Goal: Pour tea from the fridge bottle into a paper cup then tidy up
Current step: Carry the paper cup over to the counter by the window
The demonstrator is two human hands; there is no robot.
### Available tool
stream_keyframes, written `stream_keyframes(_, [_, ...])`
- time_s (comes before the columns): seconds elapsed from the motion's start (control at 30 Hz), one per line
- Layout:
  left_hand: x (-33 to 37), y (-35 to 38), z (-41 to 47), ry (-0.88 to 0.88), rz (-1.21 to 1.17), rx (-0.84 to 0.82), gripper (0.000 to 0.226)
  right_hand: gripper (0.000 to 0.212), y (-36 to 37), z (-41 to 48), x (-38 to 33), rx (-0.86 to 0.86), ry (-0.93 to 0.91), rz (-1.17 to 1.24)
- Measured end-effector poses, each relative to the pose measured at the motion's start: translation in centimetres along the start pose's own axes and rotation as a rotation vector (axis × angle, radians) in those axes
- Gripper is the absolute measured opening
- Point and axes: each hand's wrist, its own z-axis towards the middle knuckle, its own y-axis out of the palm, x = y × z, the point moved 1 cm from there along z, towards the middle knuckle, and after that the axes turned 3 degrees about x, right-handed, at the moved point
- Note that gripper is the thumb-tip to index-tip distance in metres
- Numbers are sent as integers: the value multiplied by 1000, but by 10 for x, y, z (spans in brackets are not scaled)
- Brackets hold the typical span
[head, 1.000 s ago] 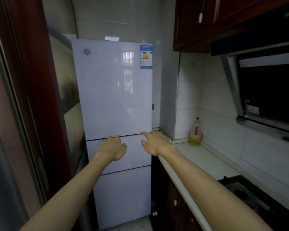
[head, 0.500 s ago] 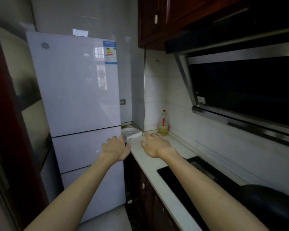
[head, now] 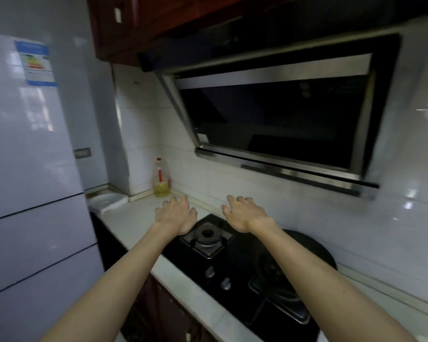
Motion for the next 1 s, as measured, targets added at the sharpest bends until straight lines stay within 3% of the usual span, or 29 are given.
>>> stream_keyframes(0.43, [161, 55, 28, 451, -94, -117, 45, 51, -23, -68, 151, 78, 497, -29])
stream_keyframes(1.0, [308, 118, -16, 972, -193, -281, 44, 46, -17, -199, 232, 91, 1034, -71])
